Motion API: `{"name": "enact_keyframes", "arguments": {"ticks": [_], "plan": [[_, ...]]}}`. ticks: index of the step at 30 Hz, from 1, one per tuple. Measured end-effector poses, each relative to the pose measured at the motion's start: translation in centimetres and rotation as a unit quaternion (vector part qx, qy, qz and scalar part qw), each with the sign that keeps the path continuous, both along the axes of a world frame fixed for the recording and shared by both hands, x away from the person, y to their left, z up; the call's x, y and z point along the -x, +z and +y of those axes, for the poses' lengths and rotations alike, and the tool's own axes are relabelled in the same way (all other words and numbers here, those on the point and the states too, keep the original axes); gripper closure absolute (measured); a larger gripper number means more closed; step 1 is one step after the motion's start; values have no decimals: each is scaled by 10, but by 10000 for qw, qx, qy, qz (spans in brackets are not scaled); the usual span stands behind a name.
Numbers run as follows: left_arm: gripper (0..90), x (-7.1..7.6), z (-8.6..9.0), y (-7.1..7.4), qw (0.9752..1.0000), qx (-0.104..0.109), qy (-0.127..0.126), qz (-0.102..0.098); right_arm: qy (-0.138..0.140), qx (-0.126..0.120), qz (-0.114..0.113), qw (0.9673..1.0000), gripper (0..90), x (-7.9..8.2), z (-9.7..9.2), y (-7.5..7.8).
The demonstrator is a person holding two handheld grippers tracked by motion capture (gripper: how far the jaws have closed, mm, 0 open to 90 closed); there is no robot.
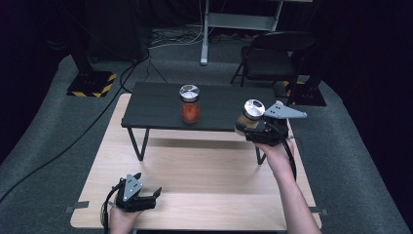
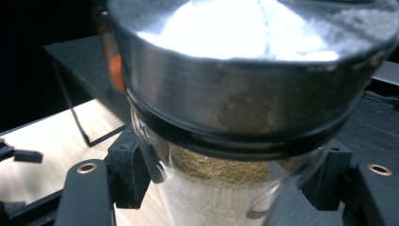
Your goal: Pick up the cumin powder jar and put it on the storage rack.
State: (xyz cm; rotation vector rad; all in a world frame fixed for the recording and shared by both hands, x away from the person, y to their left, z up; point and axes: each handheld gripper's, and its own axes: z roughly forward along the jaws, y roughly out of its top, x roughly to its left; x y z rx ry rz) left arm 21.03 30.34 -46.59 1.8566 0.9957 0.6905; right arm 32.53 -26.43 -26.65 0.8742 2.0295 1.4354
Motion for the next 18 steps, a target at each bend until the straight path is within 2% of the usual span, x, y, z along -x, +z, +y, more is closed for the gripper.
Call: {"name": "enact_keyframes", "arguments": {"ticks": [5,13,18], "plan": [[80,0,0,0,10000,-11,-9,2,-146,15,97,9998,303,-12,5,5],[80,-1,0,0,10000,-4,-29,7,-492,227,276,9982,303,-31,27,13],[80,-1,0,0,10000,2,-34,14,-588,157,368,9975,302,-40,33,11]]}}
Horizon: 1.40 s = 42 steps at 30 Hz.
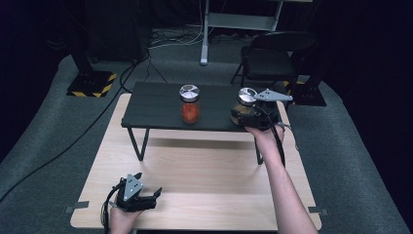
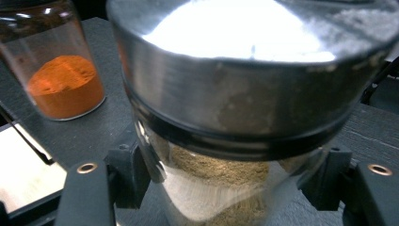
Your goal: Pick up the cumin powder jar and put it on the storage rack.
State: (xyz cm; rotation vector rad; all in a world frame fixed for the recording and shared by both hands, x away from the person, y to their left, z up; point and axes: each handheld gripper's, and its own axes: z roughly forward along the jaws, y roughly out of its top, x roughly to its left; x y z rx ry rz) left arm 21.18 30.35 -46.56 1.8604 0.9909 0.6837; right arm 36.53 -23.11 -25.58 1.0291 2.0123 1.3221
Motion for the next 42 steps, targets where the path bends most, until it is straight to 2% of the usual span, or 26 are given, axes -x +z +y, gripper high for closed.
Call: {"name": "enact_keyframes", "arguments": {"ticks": [9,16,20,22,25,32,39,42], "plan": [[80,0,0,0,10000,3,-3,-2,-77,-183,28,9998,297,-6,0,-6],[80,0,0,0,10000,-5,-3,-5,-134,-181,-104,9997,170,4,2,-6],[80,0,-1,0,10000,-17,-4,0,-57,-214,-202,9995,120,11,-4,-8],[80,0,-1,0,10000,-24,0,-3,4,-241,-182,9995,92,13,-7,-9],[80,0,-2,1,10000,-61,-2,0,156,-233,-280,9992,52,21,-14,-16],[80,0,-2,0,10000,-60,6,-15,488,-212,-467,9975,24,40,-27,-27],[80,1,-2,0,10000,-72,12,-21,683,-310,-777,9941,27,68,-46,-54],[80,1,-3,0,10000,-70,18,-20,725,-337,-807,9935,28,75,-53,-63]]}}
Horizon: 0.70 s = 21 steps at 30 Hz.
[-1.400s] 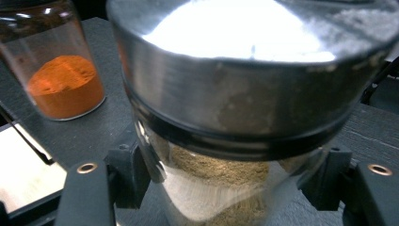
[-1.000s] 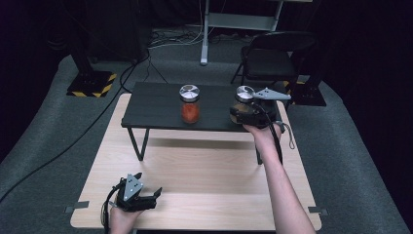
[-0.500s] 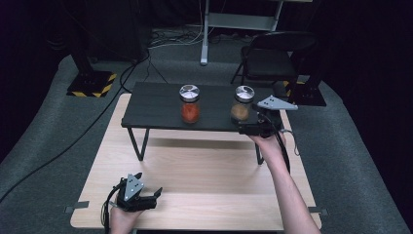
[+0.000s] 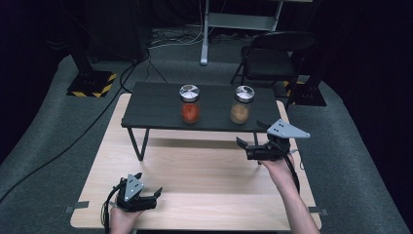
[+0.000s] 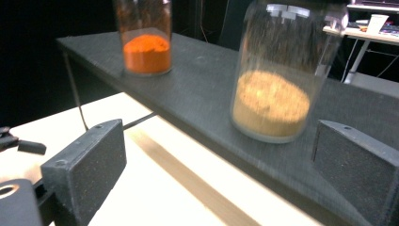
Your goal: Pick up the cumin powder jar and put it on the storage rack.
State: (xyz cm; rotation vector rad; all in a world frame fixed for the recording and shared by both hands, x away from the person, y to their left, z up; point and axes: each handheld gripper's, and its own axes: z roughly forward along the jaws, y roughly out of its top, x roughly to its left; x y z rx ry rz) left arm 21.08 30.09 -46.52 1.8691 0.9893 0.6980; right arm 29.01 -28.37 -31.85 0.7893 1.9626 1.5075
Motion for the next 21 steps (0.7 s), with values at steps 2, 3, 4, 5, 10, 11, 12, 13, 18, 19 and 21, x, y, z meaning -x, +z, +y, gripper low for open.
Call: {"name": "enact_keyframes", "arguments": {"ticks": [2,3,4,5,10,11,12,13,18,19,21], "plan": [[80,0,0,0,10000,-2,1,-1,5,10,-17,10000,31,5,-5,-7],[80,0,0,0,10000,-1,1,0,-25,55,6,10000,35,10,-11,-15],[80,0,0,0,10000,-1,1,0,-25,55,6,10000,35,10,-11,-15],[80,0,0,0,10000,1,2,-1,-53,62,34,10000,36,14,-15,-23],[80,0,0,0,10000,4,4,0,-178,141,50,9997,30,23,-24,-47],[80,0,0,0,10000,6,6,1,-198,132,90,9997,29,25,-26,-53],[80,1,0,0,10000,8,9,-1,-230,131,120,9996,26,26,-28,-59],[80,1,0,0,10000,9,9,-2,-259,134,143,9995,24,27,-30,-65],[80,1,0,0,10000,9,7,-6,-454,130,290,9985,12,35,-38,-93],[80,1,0,0,10000,9,6,-5,-510,139,300,9982,9,37,-39,-98],[79,1,0,0,10000,8,3,-4,-621,122,344,9974,3,41,-42,-107]]}}
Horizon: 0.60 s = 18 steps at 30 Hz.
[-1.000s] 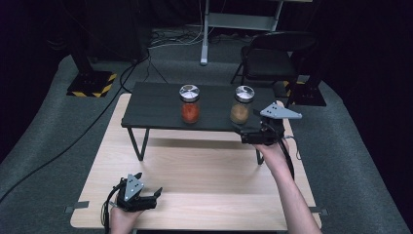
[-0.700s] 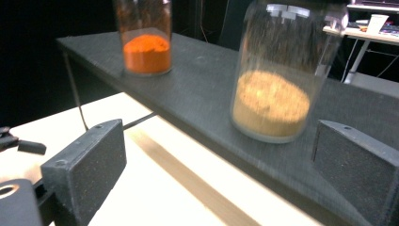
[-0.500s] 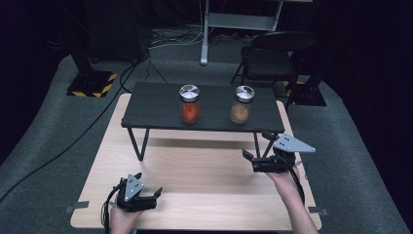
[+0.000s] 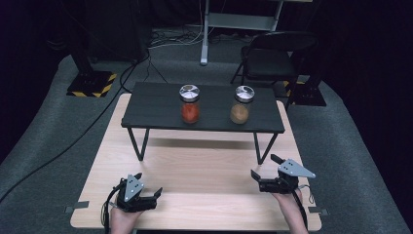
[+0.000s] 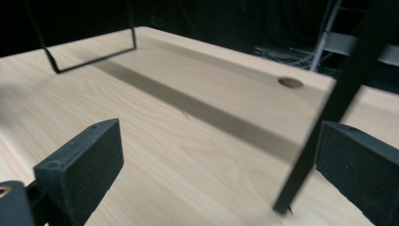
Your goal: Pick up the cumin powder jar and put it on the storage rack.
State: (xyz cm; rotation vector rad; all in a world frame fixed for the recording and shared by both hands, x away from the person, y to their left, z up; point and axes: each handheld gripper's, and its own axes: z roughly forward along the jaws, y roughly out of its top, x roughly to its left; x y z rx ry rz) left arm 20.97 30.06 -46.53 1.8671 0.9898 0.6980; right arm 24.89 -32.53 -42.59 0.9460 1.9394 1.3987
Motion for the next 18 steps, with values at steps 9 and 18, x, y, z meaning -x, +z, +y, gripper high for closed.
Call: {"name": "enact_keyframes", "arguments": {"ticks": [9,18], "plan": [[79,0,0,0,10000,3,-6,9,-170,-11,114,9998,0,11,-13,-30],[79,0,0,0,10000,7,-9,11,-281,255,178,9991,0,23,-12,-41]]}}
